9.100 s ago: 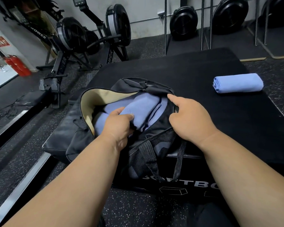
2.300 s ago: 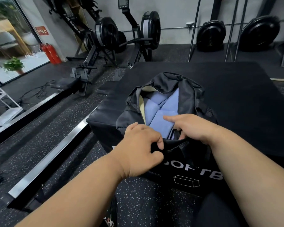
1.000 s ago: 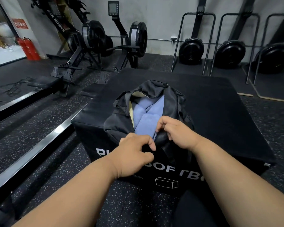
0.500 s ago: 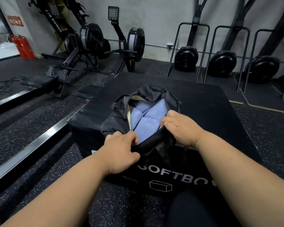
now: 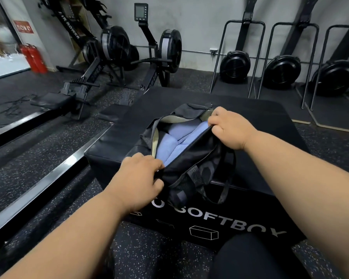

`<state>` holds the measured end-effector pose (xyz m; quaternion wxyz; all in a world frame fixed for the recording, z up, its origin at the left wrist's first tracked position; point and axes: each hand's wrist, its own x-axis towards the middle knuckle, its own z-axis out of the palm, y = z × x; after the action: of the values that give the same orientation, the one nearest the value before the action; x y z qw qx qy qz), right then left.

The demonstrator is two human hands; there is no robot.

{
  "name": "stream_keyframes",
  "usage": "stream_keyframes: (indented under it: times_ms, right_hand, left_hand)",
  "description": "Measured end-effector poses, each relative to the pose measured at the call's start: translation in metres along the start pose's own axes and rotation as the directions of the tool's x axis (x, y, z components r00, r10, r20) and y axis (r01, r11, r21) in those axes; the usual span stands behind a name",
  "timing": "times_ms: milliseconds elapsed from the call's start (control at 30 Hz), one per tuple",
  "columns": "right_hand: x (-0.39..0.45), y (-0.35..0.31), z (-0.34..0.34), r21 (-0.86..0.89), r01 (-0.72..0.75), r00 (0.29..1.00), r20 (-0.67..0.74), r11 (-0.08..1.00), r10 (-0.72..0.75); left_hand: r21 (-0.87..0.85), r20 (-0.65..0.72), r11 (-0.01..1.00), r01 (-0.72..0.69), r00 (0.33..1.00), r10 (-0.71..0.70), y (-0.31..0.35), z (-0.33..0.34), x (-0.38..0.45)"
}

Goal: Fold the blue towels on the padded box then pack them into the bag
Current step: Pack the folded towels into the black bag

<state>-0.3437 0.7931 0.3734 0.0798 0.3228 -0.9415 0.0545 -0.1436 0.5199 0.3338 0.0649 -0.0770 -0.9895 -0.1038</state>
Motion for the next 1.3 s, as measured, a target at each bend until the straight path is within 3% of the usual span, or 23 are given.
stream_keyframes:
  times_ms: [167,267,667,867,1000,1100,1233,1300]
  right_hand:
    - [0.028,0.018,-0.003,-0.049,-0.041,0.999,0.024,0.998,0.042]
    - [0.034,0.023,-0.001,-0.127,-0.076,0.996,0.026,0.989,0.08]
    - [-0.017,0.059,-0.038,-0.143,-0.218,0.955,-0.236,0.966,0.18]
    - [-0.06,0.072,-0.052,-0.089,-0.41,0.891,-0.254,0.908,0.377]
    - [-0.083,0.069,-0.037,-0.052,-0.457,0.883,-0.149,0.888,0.446]
    - [-0.088,0.058,-0.028,-0.014,-0.463,0.873,-0.178,0.886,0.453]
    - [-0.085,0.035,-0.016,0.053,-0.44,0.862,-0.256,0.897,0.438]
    - [-0.081,0.021,-0.01,0.072,-0.411,0.876,-0.247,0.909,0.415]
  left_hand:
    - [0.04,-0.027,0.999,0.004,1.0,-0.003,-0.014,-0.007,0.005]
    - [0.105,-0.117,0.994,0.017,0.993,-0.005,-0.019,-0.01,0.011]
    - [0.21,-0.355,0.974,0.089,0.935,-0.009,-0.013,-0.065,0.094]
    - [0.218,-0.31,0.975,0.041,0.95,0.029,-0.004,-0.062,0.135]
    - [0.114,-0.251,0.993,0.034,0.968,-0.004,-0.004,-0.036,0.128]
    - [-0.071,-0.288,0.993,0.099,0.951,-0.115,-0.013,-0.024,0.115]
    - [-0.398,-0.184,0.877,0.271,0.913,-0.365,-0.028,-0.01,0.099]
    - [-0.501,-0.132,0.82,0.278,0.911,-0.39,-0.03,-0.003,0.096]
